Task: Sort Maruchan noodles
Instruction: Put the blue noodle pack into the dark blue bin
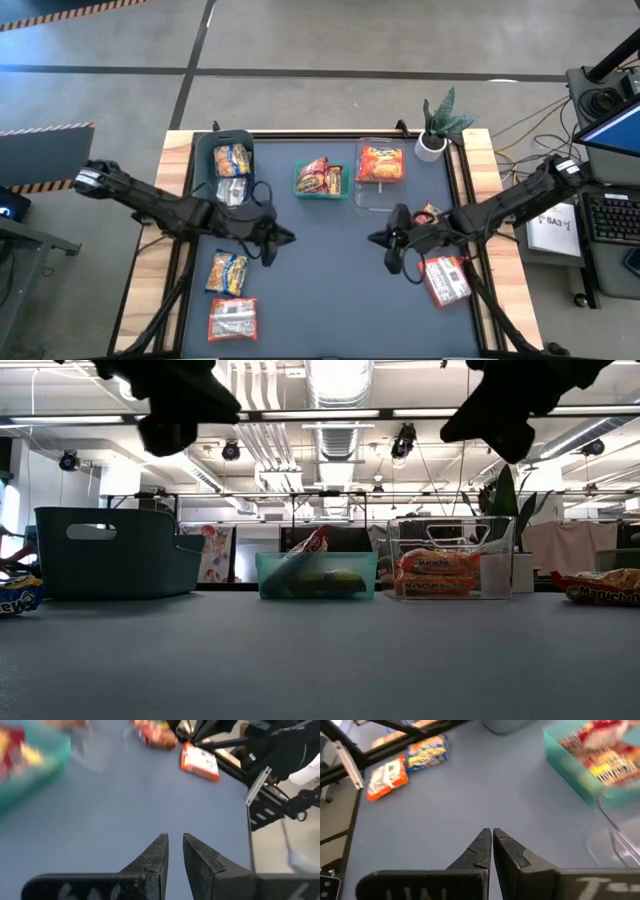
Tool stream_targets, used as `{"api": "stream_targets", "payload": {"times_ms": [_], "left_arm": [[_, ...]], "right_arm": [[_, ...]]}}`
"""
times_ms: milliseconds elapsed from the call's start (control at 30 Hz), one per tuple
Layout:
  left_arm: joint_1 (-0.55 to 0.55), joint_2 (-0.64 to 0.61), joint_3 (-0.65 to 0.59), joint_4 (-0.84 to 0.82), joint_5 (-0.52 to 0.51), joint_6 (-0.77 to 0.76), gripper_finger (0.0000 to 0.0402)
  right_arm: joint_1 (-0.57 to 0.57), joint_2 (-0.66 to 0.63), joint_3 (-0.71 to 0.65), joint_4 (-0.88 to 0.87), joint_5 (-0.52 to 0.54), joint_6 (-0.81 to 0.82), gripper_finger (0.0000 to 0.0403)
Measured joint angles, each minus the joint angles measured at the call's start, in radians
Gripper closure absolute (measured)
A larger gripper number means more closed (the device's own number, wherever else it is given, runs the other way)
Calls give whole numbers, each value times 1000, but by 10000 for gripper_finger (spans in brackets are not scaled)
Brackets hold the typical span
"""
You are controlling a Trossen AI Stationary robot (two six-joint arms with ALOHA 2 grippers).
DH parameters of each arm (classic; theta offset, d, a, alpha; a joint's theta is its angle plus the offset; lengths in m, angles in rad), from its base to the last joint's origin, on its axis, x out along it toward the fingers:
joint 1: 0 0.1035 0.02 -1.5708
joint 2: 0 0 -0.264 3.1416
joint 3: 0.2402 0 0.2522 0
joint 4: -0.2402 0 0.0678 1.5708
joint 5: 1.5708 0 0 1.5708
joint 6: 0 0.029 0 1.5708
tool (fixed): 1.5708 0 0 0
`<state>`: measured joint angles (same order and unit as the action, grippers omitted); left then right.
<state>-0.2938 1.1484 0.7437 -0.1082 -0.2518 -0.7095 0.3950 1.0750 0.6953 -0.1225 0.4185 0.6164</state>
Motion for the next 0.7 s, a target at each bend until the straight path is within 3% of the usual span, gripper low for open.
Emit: {"api": "stream_targets", "payload": {"times_ms": [167, 333, 567, 700], "left_arm": [[-45, 28, 0, -80, 2, -234, 361], [-117, 141, 111, -412, 17, -480, 362], [-177, 371, 383, -890, -28, -564, 362], [-177, 446, 406, -1001, 69, -647, 362]], "right_arm": [[0, 16, 24, 31, 9, -80, 394], [-3, 7, 58, 26, 27, -175, 394], [-38, -1, 107, 27, 34, -352, 394], [-58, -1, 117, 23, 30, -426, 394]]}}
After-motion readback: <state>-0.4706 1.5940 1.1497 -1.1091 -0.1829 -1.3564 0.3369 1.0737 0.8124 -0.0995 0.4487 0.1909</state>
